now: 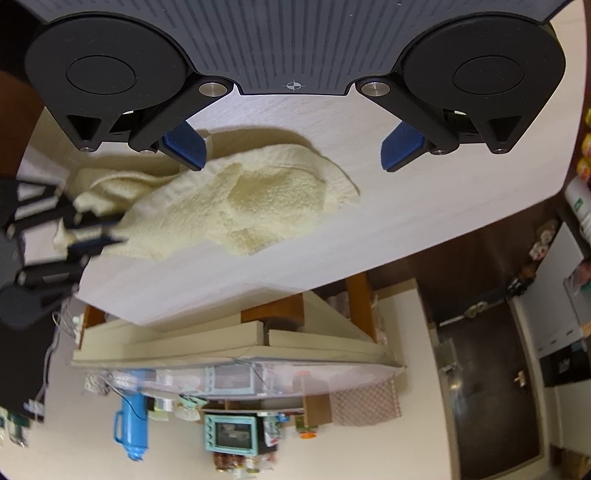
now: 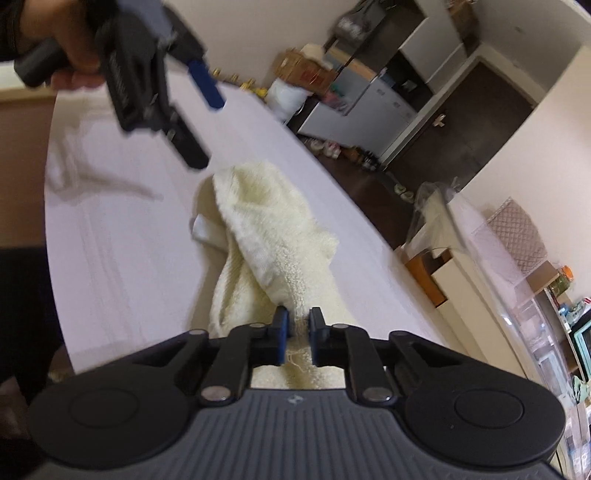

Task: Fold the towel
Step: 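Lift the towel edge with the right gripper while the left gripper grasps another edge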

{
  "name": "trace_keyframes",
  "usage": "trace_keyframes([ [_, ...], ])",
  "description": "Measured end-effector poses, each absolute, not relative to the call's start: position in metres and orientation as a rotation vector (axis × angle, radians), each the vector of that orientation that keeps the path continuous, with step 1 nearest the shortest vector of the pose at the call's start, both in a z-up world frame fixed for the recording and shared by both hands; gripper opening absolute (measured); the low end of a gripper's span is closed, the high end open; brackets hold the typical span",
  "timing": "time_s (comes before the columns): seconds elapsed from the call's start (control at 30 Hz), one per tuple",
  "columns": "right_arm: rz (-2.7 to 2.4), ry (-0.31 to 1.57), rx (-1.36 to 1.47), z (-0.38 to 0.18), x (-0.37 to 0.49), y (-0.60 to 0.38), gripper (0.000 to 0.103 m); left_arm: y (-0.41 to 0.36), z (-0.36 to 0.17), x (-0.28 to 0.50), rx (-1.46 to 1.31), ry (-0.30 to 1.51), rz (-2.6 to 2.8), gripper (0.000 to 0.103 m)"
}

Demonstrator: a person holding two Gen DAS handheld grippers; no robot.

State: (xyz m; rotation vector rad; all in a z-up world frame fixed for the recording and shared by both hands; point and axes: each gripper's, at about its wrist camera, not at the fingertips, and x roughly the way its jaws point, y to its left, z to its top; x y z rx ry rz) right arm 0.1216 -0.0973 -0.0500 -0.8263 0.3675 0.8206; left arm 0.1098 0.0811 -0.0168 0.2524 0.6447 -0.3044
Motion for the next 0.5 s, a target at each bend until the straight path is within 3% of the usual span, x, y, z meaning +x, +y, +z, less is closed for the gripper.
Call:
trace_keyframes([
  [0.17,0.854,0.398,-0.648,-0.018,0.131,-0.113,0.013,0.084,-0.018,0.115,0.326,0.631,-0.353,0.102],
  [0.27,0.852,0.401,-0.554,0.003,0.139,-0.124,0.013,0.078,-0.019,0.118,0.372,0.607,-0.407,0.097],
  [0.3,0.851,0.401,-0.539,0.007,0.141,-0.128,0.013,0.077,-0.021,0.121,0.393,0.605,-0.414,0.087],
  [0.33,0.848,0.403,-0.518,0.013,0.143,-0.131,0.013,0.075,-0.023,0.125,0.417,0.609,-0.420,0.068],
  [0.37,0.846,0.401,-0.502,0.017,0.143,-0.135,0.013,0.072,-0.026,0.128,0.443,0.611,-0.427,0.061],
  [0.5,0.834,0.392,-0.487,0.025,0.145,-0.143,0.013,0.061,-0.037,0.139,0.544,0.619,-0.452,0.061],
])
